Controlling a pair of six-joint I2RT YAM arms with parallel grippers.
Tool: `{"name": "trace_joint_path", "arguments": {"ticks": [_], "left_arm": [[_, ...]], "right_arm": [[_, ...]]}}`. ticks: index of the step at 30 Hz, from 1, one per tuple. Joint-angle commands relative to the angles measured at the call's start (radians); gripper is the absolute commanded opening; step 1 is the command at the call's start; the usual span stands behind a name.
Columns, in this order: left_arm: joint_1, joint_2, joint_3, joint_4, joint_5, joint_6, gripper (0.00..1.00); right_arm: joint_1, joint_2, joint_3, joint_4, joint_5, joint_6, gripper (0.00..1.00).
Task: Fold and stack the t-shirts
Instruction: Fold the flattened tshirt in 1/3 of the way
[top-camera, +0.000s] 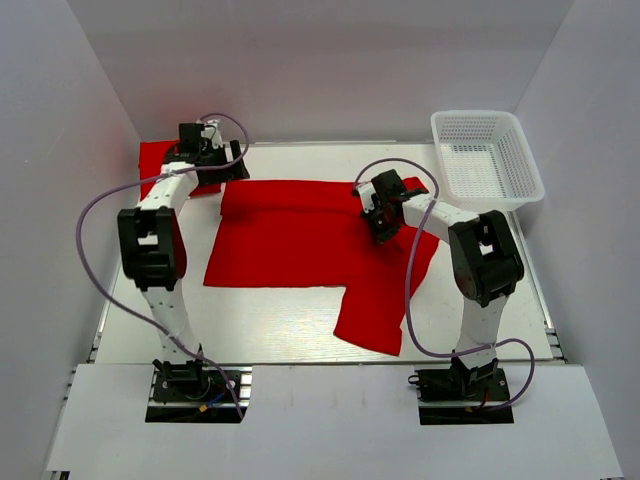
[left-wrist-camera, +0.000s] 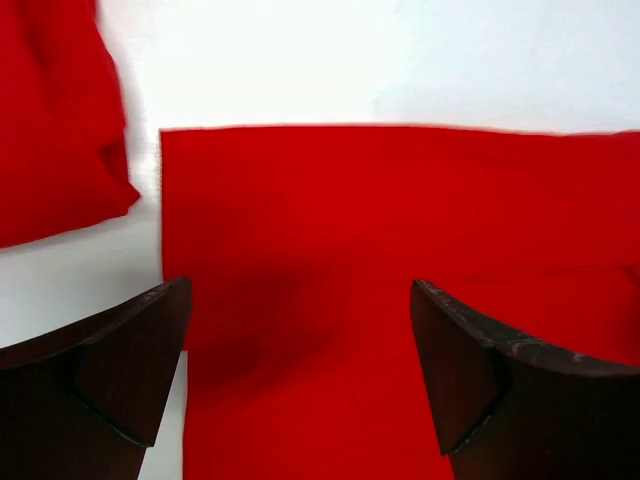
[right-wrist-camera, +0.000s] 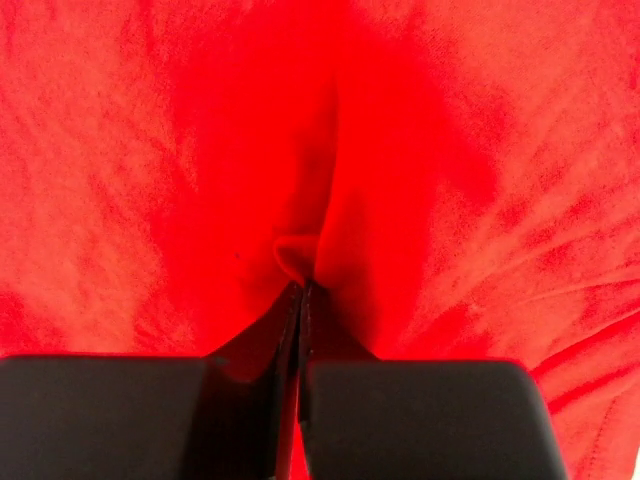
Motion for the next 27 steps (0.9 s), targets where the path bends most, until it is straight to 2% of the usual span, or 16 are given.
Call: {"name": "trace_joint_path", "arguments": {"ticks": [1,6,12,16,27], "left_arm": [[0.000,-0.173,-0.065,0.025,-0.019,0.007,1.00],[0.000,-0.246,-0.154,0.035,-0.031,-0.002,1.00],[0.000,-0.293,-0.245,0.036,-0.031,-0.012,1.00],[0.000,-0.303,-0.255,0.036,-0.031,-0.012,1.00],[0.009,-0.313,-0.265,0.027,-0.031,-0.022,1.00]], "right_arm": [[-0.001,-0.025,0.009,0.047,0.004,0.043,0.00],[-0.009,-0.077,0.011,0.066,-0.036,0.121,0.00],[-0.022,-0.172,-0.024,0.046,-0.209,0.126,0.00],[-0.032,-0.207,-0.033,0.011,-0.283,0.111,0.00],[-0.075,-0.264,-0.038,-0.029,-0.350,0.122,0.00]]}}
